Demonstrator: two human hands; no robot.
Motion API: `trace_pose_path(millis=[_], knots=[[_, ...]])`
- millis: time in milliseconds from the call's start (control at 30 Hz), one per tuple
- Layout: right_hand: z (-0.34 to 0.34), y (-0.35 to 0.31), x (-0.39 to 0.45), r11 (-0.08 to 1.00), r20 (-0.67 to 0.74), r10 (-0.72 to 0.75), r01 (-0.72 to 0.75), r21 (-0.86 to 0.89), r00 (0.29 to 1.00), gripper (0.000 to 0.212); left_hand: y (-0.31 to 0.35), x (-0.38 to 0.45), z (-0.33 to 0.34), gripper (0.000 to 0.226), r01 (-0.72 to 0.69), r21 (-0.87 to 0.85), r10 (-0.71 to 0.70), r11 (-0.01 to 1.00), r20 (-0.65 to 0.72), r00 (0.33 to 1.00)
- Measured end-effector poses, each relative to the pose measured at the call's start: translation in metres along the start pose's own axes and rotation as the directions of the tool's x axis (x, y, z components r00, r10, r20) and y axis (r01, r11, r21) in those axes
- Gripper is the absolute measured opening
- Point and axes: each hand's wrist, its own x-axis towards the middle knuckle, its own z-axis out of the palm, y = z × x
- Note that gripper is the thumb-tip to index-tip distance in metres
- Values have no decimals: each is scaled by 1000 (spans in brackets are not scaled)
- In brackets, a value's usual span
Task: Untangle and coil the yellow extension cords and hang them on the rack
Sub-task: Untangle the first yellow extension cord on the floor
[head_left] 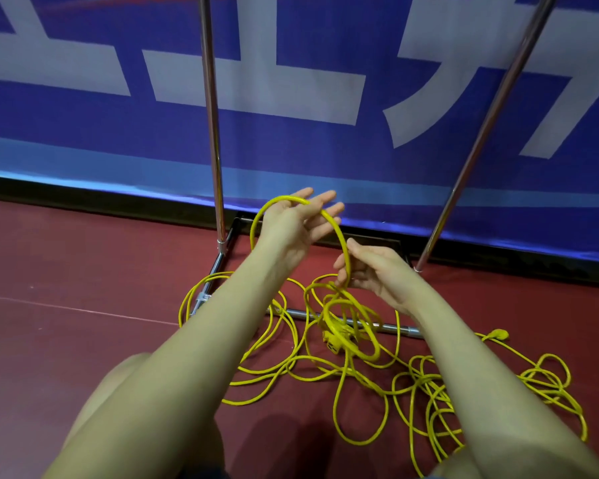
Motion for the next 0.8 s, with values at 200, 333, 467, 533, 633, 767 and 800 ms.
trace_pose_path(millis=[200, 333, 467, 533, 633, 767, 800], knots=[[1, 3, 2, 999, 81, -44, 45, -20, 996, 18, 19, 7, -8, 38, -81, -174, 66, 981, -93, 993], [3, 6, 5, 994, -27, -89, 87, -59, 996, 14, 8, 10, -10, 41, -34, -162, 18, 986, -103, 995], [-3, 7, 6, 997, -97, -71, 67, -38, 993, 15, -11, 3, -5, 35, 75, 82, -74, 994, -15, 997], [-2, 6, 6, 998, -64, -65, 64, -19, 996, 15, -12, 3, -5, 33, 65, 69, -63, 996, -22, 998], [3, 6, 7, 995, -25, -101, 102, 22, 995, 13, -6, 3, -4, 31, 45, -4, -45, 999, -11, 999], [5, 9, 8, 982, -88, -165, 171, 74, 982, 12, 6, 1, 3, 33, 7, -87, -5, 996, 19, 1000], [5, 10, 9, 980, -95, -176, 183, 75, 980, 14, 7, 1, 3, 35, 0, -97, 2, 995, 18, 1000]])
